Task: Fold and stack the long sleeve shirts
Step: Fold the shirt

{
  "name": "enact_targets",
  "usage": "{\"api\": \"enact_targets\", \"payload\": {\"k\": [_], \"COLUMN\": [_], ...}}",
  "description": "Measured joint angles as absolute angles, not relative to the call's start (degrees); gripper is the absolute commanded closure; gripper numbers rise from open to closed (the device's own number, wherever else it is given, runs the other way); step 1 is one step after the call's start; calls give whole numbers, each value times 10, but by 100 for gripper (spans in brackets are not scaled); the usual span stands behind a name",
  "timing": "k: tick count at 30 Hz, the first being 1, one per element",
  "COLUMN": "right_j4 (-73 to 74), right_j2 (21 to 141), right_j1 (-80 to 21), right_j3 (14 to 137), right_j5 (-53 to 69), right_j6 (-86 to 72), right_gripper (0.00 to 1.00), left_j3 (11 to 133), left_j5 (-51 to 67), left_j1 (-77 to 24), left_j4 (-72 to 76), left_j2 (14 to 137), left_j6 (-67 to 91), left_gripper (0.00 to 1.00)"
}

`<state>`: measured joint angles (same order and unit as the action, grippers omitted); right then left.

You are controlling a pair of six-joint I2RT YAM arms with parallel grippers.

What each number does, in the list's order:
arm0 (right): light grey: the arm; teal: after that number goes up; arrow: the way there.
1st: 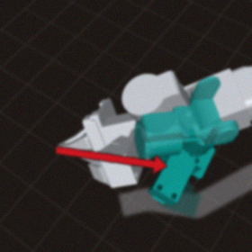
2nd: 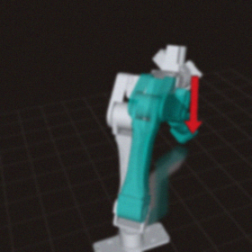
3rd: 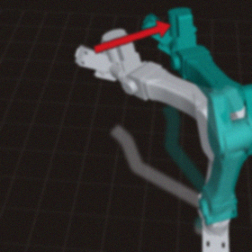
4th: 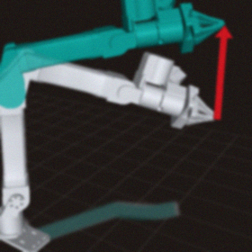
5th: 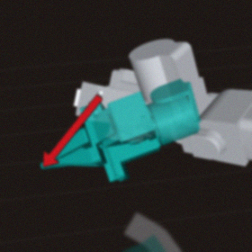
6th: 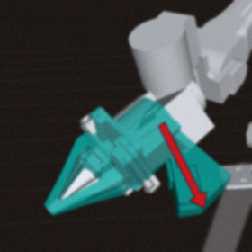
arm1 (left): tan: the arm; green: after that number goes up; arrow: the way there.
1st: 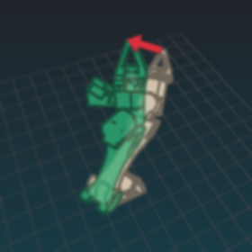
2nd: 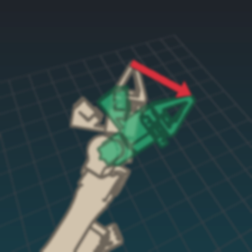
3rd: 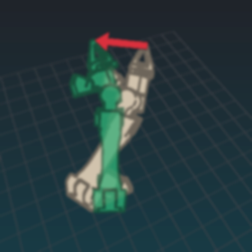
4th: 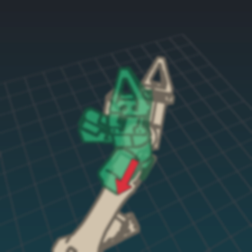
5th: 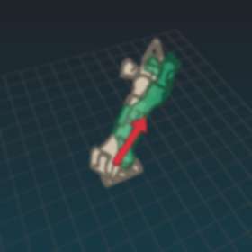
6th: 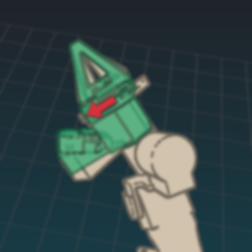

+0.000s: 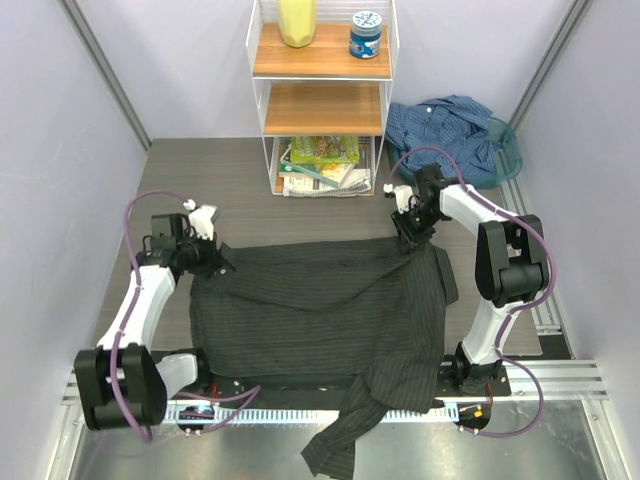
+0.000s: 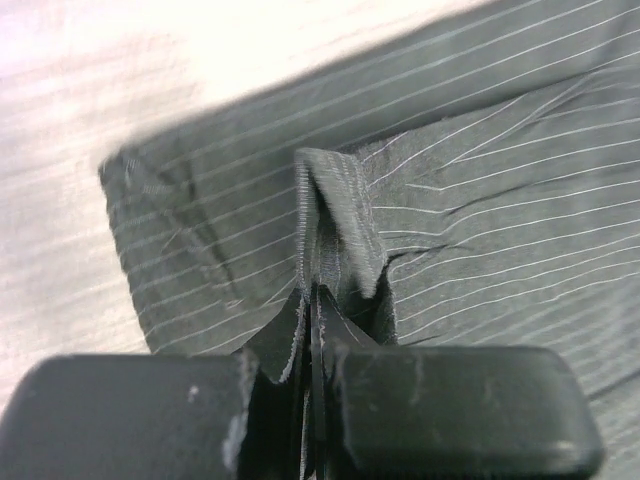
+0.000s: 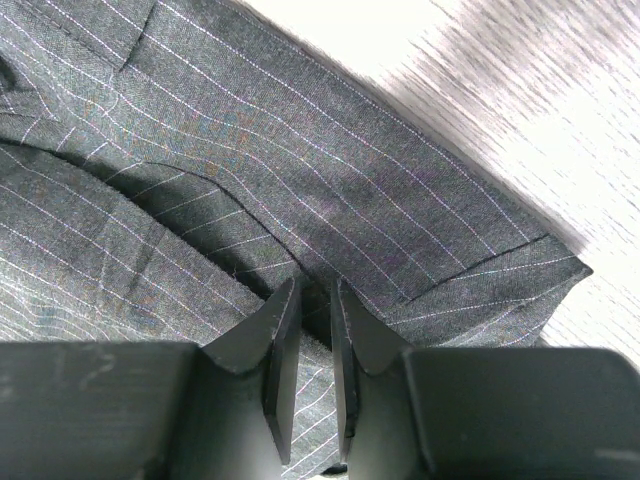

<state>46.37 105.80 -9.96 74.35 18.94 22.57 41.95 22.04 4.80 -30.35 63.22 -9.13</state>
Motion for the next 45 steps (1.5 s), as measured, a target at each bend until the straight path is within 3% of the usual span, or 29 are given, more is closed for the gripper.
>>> {"api": "enact_targets", "payload": {"k": [5, 11, 15, 20, 28, 34, 38, 45], "right_j4": [464, 477, 499, 518, 525, 525, 525, 523], "right_j2": [1058, 1057, 1040, 994, 990, 1015, 1035, 1043], "right_j1": [-100, -100, -100, -100, -122, -138, -138, -136], "right_j3": [743, 745, 750, 762, 772, 771, 771, 774], "right_j5": [189, 205, 237, 281, 320, 329, 329, 322], "right_j6": [226, 231, 239, 247, 254, 258, 259, 251], "right_gripper": [77, 70, 62, 43, 42, 45, 45, 46], "left_j3": [413, 391, 390, 408, 472, 524, 526, 584], "left_j5": [197, 287, 391, 510, 579, 589, 587, 520], "left_j1": [49, 50, 50, 46, 38, -54, -111, -209], "left_j4": [-296, -295, -329, -469, -585, -707, -698, -506], "left_j2": [666, 590, 489, 404, 398, 383, 399, 497], "left_j6": [-92, -115, -198, -392, -582, -778, -754, -568], "left_gripper": [100, 100, 100, 100, 100, 100, 100, 100]}}
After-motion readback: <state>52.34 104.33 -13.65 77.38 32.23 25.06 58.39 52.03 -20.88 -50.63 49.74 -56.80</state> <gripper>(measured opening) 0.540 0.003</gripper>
